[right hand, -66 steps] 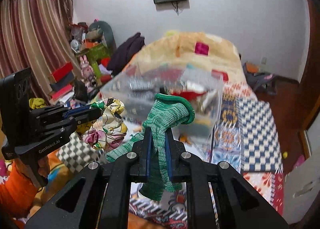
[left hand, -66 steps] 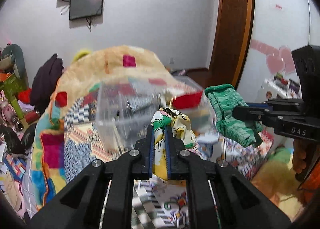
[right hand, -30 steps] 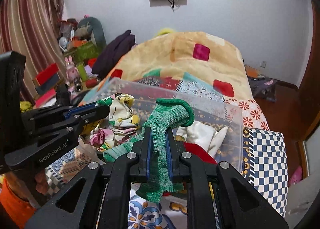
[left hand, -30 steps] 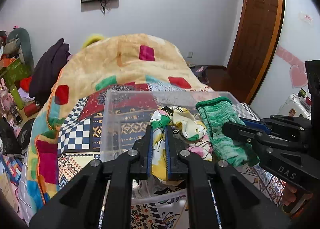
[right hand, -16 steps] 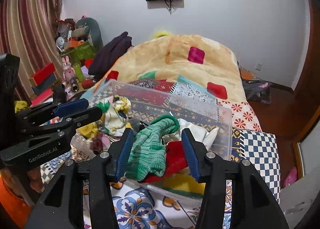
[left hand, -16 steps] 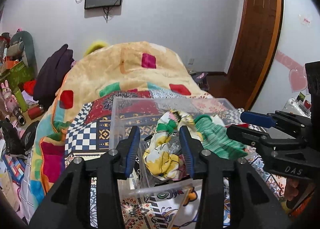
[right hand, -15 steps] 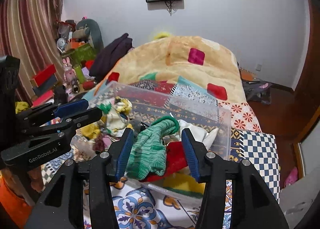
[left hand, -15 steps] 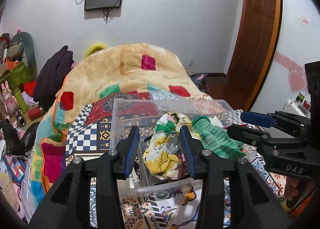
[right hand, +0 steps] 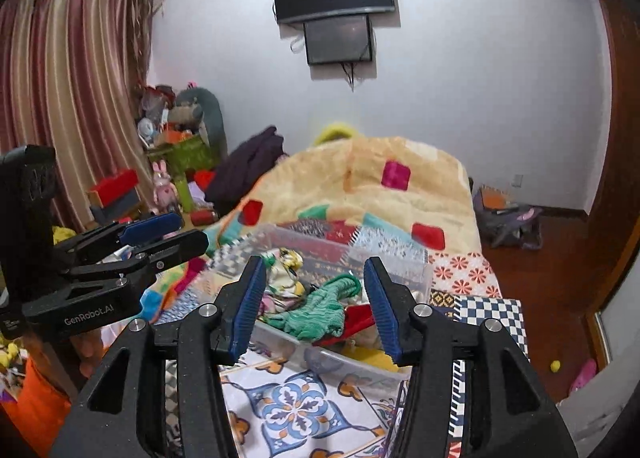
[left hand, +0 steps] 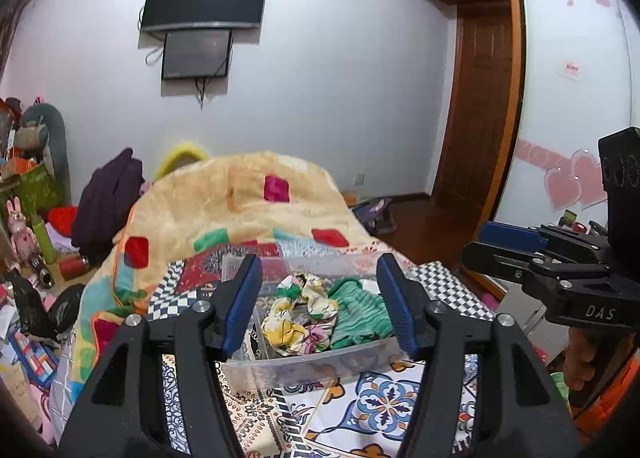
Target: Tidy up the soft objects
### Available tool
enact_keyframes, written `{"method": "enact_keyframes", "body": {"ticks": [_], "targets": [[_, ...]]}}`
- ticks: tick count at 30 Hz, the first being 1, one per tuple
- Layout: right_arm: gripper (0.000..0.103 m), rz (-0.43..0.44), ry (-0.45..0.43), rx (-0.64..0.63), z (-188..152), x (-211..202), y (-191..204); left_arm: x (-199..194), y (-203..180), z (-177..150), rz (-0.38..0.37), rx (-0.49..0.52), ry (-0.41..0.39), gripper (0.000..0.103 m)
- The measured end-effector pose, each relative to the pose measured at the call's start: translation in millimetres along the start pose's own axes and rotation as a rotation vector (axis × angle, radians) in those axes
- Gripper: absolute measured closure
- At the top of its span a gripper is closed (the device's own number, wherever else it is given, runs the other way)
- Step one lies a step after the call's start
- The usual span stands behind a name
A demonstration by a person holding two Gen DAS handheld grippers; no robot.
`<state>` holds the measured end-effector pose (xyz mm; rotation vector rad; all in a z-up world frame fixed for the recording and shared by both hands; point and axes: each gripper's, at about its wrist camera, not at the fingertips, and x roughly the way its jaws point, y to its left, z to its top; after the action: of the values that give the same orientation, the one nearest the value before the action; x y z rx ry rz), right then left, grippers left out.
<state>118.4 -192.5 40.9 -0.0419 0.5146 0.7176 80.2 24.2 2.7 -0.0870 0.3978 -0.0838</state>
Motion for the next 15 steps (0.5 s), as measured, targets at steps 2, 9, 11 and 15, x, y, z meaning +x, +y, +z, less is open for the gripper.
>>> {"method": "enact_keyframes", "body": {"ticks": [2,9,11,15], "targets": [[0.043,-0.011,-0.032,-0.004,-0.1,-9.4,2.5,-10.6,-4.0,1.2,0.001,0.008,-0.025,0.035],[0.019,-0.035,-0.105,-0.014,-6.1,-29.7,8.0,-43.1,-16.8,0.2,-0.002,0.033,-0.098,0.011],[0.017,-0.038,-0.11,-0.019,-8.9,-32.4,9.3,-47.1,-18.9,-1.6,-0.004,0.034,-0.105,0.005],[0.007,-0.05,-0.125,-0.019,-14.7,-33.8,9.6,-51.2,-19.4,-6.5,-0.008,0.029,-0.106,0.002]]}}
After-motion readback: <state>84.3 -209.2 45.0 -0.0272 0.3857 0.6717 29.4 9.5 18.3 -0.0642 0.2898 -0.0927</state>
